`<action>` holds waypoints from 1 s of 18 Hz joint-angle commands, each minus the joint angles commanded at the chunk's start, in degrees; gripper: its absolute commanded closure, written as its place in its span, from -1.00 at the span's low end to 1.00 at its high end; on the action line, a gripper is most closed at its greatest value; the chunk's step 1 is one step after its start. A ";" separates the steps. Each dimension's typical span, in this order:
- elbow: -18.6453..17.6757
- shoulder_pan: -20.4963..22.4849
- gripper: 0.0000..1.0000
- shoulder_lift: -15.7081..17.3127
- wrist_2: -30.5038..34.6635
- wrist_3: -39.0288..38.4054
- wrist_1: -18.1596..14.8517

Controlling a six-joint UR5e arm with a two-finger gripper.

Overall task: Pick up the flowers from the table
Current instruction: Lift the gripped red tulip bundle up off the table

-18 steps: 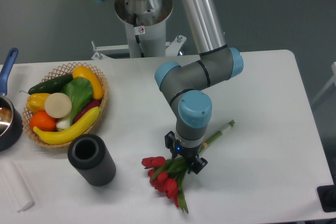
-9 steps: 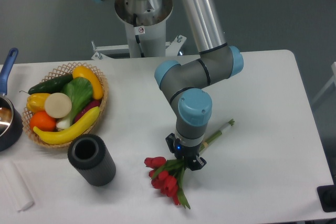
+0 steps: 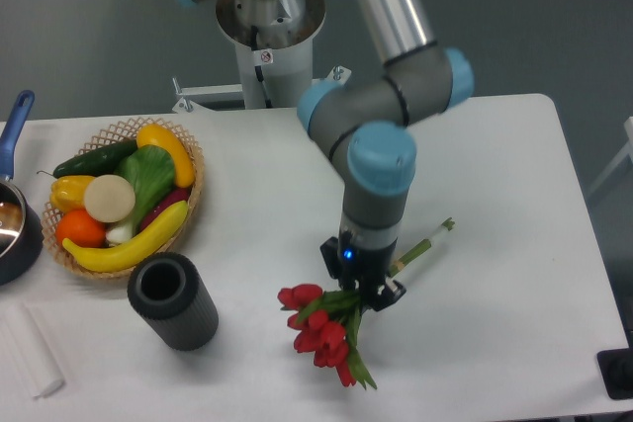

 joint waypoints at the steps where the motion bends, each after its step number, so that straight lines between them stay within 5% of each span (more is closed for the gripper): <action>1: 0.00 1.05 0.32 1.23 -2.90 -1.67 0.00; 9: 7.73 6.95 0.30 3.00 -23.57 -17.14 0.35; 18: 7.73 9.15 0.30 3.00 -32.45 -18.91 0.35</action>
